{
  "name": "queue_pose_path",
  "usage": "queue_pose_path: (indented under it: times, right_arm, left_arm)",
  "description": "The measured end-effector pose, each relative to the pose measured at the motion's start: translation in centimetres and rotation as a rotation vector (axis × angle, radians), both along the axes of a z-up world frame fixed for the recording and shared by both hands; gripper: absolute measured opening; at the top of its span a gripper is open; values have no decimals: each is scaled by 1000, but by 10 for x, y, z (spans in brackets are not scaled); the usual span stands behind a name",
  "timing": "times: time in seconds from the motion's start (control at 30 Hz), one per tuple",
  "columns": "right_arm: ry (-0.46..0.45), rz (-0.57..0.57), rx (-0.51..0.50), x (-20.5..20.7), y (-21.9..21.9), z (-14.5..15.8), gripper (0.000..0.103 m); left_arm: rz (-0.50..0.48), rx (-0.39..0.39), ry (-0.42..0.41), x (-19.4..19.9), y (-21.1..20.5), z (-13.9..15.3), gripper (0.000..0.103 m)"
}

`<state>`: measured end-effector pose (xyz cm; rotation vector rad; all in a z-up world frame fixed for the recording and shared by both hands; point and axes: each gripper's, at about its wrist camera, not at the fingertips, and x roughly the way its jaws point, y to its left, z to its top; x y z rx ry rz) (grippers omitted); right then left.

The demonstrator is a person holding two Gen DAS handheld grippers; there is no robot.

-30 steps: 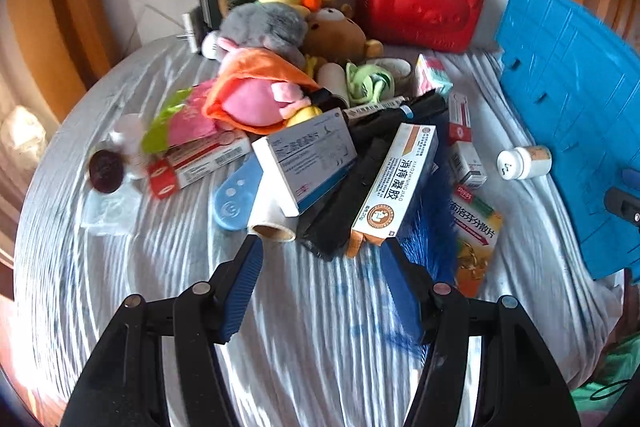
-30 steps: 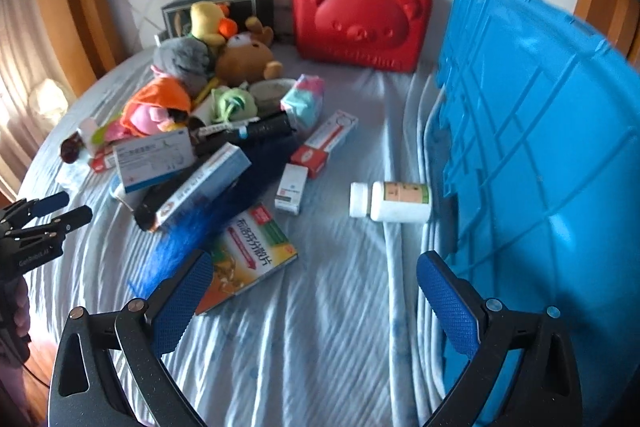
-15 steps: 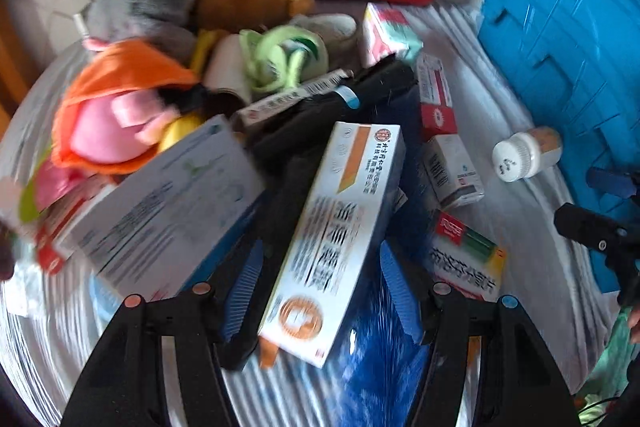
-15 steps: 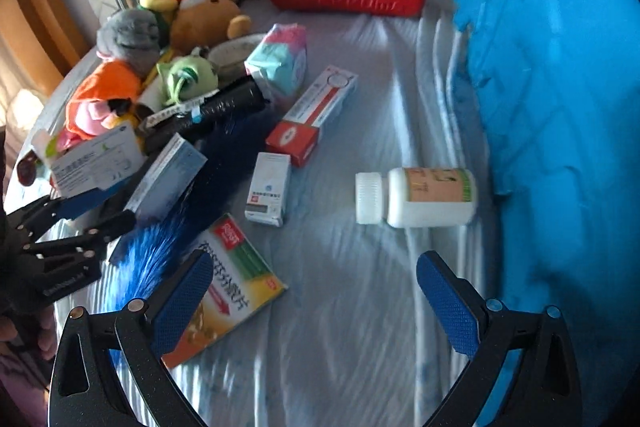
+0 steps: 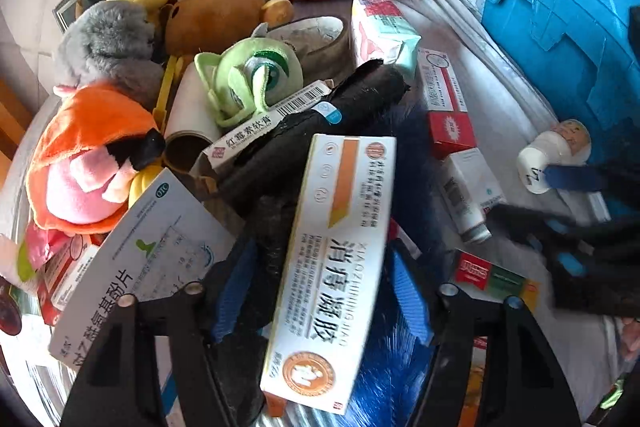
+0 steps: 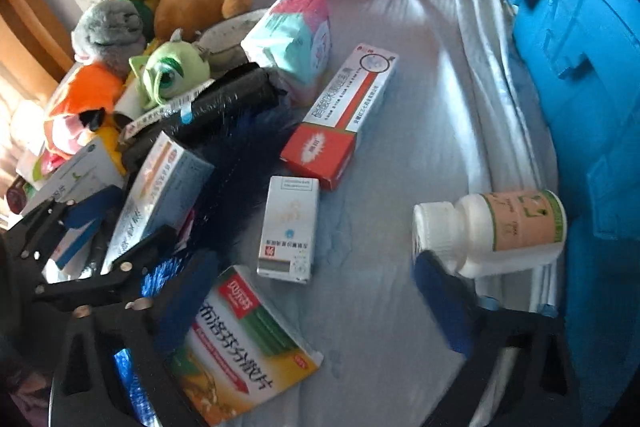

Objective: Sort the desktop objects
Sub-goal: 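Grasp the orange-white gel box with left tool while right grasps small white medicine box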

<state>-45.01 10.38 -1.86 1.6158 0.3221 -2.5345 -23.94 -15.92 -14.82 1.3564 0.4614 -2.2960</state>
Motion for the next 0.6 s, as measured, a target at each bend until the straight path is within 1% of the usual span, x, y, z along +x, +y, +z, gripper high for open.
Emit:
queue_pose_path:
  times: [0.03, 0.07, 0.1, 0.13, 0.2, 0.23, 0.27, 0.33, 0.37, 0.4, 0.43, 0.47, 0.5, 0.6]
  right_arm:
    - [-8, 4, 1, -1, -1, -2, 52]
    - [-15, 7, 3, -1, -1, -4, 51]
    - [-20, 8, 1, -1, 0, -6, 51]
    - [-26, 6, -6, -2, 0, -8, 51]
    - [-35, 5, -22, -4, 2, -11, 51]
    - [-35, 5, -27, -5, 2, -11, 51]
    - [-30, 4, -27, -6, 2, -11, 51]
    - [-30, 7, -28, -8, 2, -11, 52]
    - [-36, 7, -32, -9, 3, -12, 52]
    - [-46, 6, -18, -10, 3, -15, 41]
    - [-56, 10, -14, -9, 3, -17, 32]
    - [-53, 12, -14, -7, 3, -17, 31]
    - [-52, 13, -9, -5, 3, -17, 31]
    - [-34, 25, -17, 5, 2, -9, 31]
  left_arm:
    - [0, 30, 3, 1, 0, 1, 50]
    - [8, 53, -1, 2, -1, 0, 50]
    - [14, 50, 6, 3, -1, -1, 50]
    - [17, 28, 4, 2, 0, -1, 51]
    - [12, -12, -9, -5, 3, -2, 58]
    - [8, -31, -15, -11, 4, -4, 66]
    - [9, -57, -23, -15, 4, -6, 68]
    - [11, -97, -40, -22, 1, -9, 69]
    - [11, -100, -47, -24, 0, -9, 68]
    - [10, -87, -44, -22, -1, -7, 65]
    - [4, -57, -27, -18, -1, -4, 55]
    - [3, -19, -15, -13, -1, 0, 51]
    - [12, -7, -24, -10, 0, 1, 51]
    - [36, -21, -13, 9, 7, 8, 51]
